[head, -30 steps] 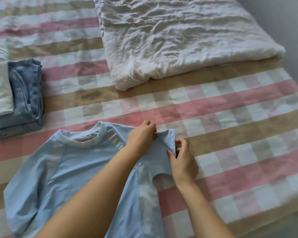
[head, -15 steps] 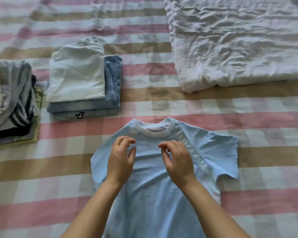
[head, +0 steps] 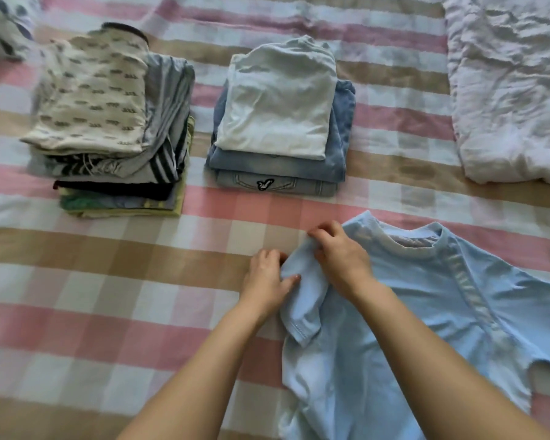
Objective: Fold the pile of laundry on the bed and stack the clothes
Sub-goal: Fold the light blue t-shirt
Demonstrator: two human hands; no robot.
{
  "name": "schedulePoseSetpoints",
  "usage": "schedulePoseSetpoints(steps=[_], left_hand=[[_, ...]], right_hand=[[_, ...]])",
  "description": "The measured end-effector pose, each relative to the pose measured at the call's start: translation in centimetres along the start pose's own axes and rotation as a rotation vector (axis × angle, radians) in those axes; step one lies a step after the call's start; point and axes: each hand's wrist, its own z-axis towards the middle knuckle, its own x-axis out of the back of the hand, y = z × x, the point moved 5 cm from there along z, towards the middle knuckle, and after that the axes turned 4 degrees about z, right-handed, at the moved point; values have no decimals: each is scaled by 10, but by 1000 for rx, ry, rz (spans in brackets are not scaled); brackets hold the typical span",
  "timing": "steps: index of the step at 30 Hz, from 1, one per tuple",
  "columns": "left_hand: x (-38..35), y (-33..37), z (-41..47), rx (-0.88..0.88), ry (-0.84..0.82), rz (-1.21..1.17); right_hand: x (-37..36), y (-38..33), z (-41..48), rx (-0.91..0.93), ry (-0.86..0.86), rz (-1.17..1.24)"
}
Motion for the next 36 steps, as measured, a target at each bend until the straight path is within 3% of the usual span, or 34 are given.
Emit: schedulePoseSetpoints(steps=[4, 8, 10, 12, 17, 21, 26, 29, 36], left_hand=[[5, 6, 4, -18, -1, -86], [26, 4, 3, -3, -28, -643], [32, -2, 5, 51, -101, -792], [39, -8, 12, 39, -113, -777], [65, -12, 43, -33, 193, -558], [59, -11, 63, 4, 302, -449], [50, -16, 50, 79, 394, -471], [42, -16, 19, 80, 475, -482], [-22, -19, -94, 188, 385, -625]], right_hand=[[-1, 6, 9, -86, -67, -35], [18, 5, 10, -58, 72, 174], [27, 3, 11, -43, 147, 253], [31, 3, 14, -69, 195, 309], [24, 6, 30, -182, 238, 427], [21, 15, 37, -230, 289, 503], [27, 14, 24, -89, 230, 517], [34, 20, -9, -38, 302, 573], [24, 70, -148, -278, 435, 644]])
